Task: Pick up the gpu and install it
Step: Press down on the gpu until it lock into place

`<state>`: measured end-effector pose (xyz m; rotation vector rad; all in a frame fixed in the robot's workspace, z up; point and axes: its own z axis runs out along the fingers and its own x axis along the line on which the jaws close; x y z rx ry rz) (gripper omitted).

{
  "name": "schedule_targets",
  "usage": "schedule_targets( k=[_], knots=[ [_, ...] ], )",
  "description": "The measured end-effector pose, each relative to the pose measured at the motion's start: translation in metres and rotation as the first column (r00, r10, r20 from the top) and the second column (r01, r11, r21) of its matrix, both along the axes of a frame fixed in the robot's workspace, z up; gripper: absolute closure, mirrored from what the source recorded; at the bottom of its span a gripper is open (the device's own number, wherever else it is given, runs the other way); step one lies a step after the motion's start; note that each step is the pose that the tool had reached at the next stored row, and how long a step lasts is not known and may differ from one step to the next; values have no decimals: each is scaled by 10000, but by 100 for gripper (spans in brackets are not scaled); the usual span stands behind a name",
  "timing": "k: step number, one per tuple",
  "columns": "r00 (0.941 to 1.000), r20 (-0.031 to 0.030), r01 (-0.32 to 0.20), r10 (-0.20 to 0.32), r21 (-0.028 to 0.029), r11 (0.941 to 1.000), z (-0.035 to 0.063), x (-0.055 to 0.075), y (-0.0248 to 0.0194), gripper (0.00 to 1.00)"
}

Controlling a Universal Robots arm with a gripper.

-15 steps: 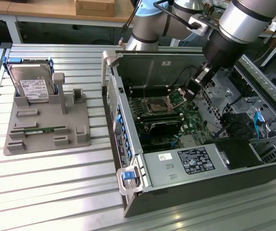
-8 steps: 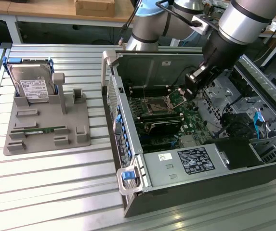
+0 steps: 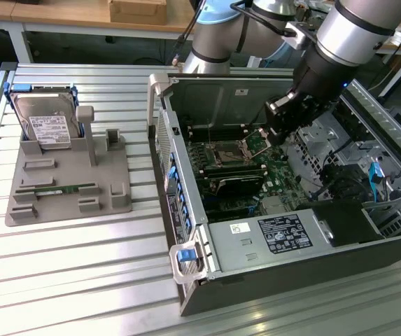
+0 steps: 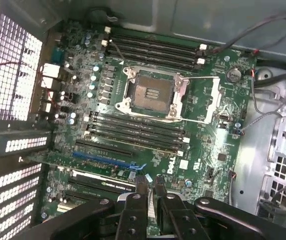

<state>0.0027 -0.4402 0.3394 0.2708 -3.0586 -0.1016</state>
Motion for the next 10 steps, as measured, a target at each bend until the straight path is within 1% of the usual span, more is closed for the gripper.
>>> schedule_targets(
  k=[1, 3, 4, 10],
  knots=[
    [9991, 0, 421, -421, -12, 9991, -2, 0, 0, 81],
    [9973, 1, 729, -729, -18, 9973, -4, 0, 0, 81],
    [9950, 1, 1001, -1001, -23, 9950, -5, 0, 0, 81],
    [9947, 2, 1025, -1025, -24, 9947, -5, 0, 0, 81]
  ],
)
